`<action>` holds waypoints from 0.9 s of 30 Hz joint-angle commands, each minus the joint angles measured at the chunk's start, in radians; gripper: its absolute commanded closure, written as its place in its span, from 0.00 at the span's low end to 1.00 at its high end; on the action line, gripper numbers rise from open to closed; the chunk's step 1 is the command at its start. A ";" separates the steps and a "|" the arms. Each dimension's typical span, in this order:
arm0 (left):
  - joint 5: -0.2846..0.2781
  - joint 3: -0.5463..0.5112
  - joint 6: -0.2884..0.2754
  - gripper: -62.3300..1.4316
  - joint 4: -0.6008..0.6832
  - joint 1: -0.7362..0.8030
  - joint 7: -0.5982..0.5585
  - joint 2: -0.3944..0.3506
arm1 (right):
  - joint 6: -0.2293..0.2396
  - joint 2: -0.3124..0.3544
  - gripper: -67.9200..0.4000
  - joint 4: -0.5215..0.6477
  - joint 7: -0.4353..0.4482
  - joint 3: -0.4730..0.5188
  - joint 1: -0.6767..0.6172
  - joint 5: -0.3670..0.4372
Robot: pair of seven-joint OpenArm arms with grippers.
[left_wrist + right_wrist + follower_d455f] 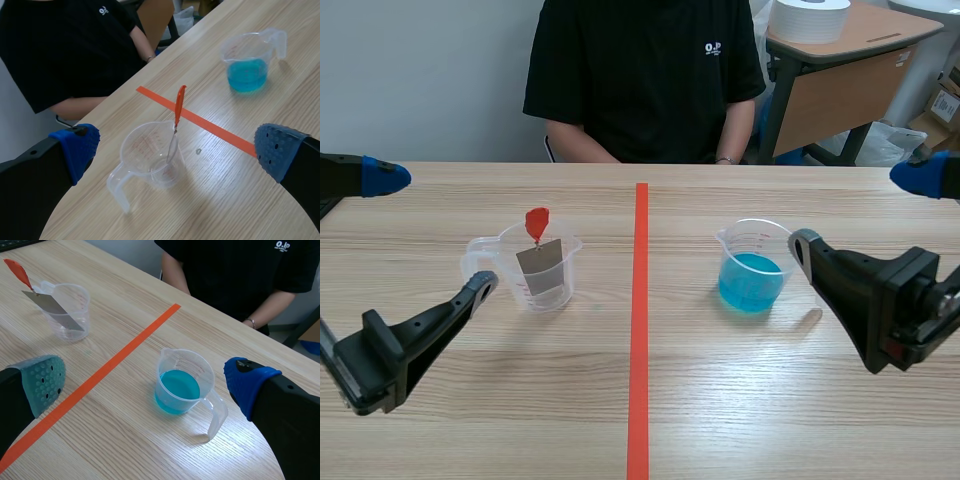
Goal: Do the redox reaction experiment.
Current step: 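Return to the home posture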
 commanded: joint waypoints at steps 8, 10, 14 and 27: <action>-0.044 0.008 0.028 0.00 0.014 0.014 -0.010 -0.015 | -0.004 0.008 0.00 -0.002 0.018 0.010 0.019 0.007; -0.044 0.008 0.032 0.00 0.014 0.014 -0.006 -0.014 | -0.004 0.008 0.00 -0.002 0.018 0.010 0.019 0.007; -0.043 0.008 0.043 0.00 0.014 0.014 -0.007 -0.011 | -0.004 0.011 0.00 -0.002 0.019 0.010 0.019 0.006; -0.043 0.008 0.043 0.00 0.014 0.014 -0.007 -0.009 | -0.016 0.091 0.00 -0.001 0.062 0.009 0.019 0.011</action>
